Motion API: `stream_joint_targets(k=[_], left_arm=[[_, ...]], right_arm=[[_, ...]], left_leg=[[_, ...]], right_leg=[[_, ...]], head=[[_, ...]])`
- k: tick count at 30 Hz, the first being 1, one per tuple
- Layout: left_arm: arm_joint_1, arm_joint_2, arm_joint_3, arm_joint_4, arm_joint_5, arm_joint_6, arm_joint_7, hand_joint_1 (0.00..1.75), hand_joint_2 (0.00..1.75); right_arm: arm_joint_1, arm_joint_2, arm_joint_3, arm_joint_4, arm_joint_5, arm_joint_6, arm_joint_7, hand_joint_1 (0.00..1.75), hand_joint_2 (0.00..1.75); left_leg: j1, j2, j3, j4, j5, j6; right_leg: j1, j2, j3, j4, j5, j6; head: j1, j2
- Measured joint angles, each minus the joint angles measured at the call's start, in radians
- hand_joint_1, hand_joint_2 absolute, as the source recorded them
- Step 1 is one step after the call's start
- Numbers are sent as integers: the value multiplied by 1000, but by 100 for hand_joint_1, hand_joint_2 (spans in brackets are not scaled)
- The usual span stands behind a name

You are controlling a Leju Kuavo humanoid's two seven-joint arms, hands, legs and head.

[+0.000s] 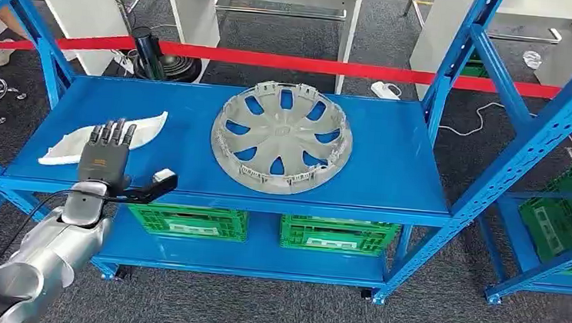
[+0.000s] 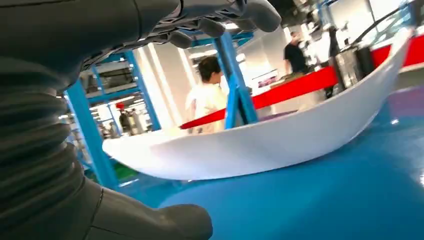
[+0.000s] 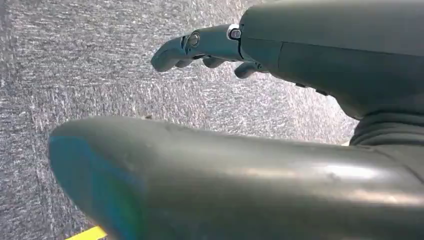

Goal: Take the parts from the cabinet and place them on the table.

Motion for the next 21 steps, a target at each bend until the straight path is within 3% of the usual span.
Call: stream_joint_targets(k=[10, 21], left_arm=[[-10, 24, -17, 2, -3, -102, 105, 0, 175], [-15, 55, -17, 8, 2, -111, 132, 0, 175]], right_arm=[[8, -13, 0, 0, 12, -18, 20, 0, 0], [13, -17, 0, 0, 14, -21, 21, 0, 0]], left_leg=[[0, 0, 0, 0, 0, 0], [0, 0, 0, 0, 0, 0]], right_leg=[[0, 0, 0, 0, 0, 0], [1, 0, 0, 0, 0, 0]], head=[[0, 0], [0, 0]])
